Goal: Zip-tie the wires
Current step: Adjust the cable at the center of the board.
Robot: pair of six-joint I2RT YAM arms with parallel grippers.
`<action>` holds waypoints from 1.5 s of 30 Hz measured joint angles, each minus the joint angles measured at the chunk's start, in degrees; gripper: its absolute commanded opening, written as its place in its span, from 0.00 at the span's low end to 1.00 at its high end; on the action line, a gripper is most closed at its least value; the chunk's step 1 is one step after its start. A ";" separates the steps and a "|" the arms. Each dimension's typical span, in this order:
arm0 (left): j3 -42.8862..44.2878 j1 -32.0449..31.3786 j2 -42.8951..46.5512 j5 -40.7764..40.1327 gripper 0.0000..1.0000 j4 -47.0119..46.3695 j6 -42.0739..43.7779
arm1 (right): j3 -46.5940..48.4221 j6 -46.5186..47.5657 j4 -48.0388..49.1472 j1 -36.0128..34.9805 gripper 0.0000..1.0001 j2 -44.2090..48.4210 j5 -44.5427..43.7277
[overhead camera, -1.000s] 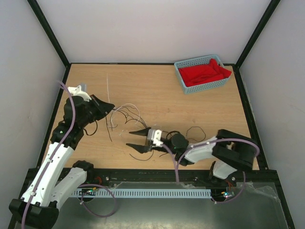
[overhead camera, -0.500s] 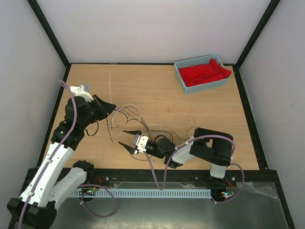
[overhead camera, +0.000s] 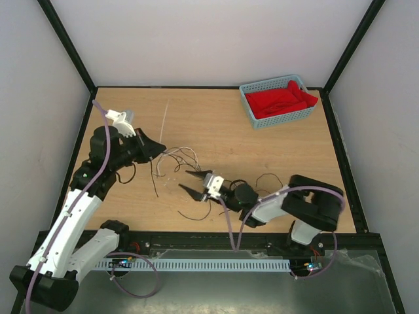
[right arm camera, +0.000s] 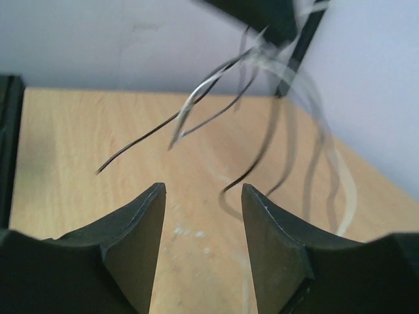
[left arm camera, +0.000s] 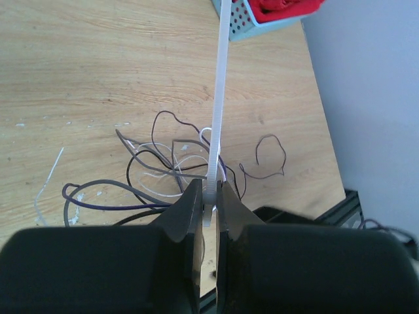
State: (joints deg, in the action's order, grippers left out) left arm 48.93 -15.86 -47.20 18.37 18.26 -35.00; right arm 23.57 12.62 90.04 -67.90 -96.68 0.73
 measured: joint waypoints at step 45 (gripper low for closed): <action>-1.01 0.00 1.77 11.21 0.00 3.52 17.75 | 11.96 12.66 -31.23 15.63 0.42 11.39 27.47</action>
State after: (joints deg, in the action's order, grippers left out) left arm 47.92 -15.86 -45.43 29.58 21.78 -17.26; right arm 35.53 25.28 58.81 -52.27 -85.30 28.21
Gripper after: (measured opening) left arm 0.097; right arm 0.413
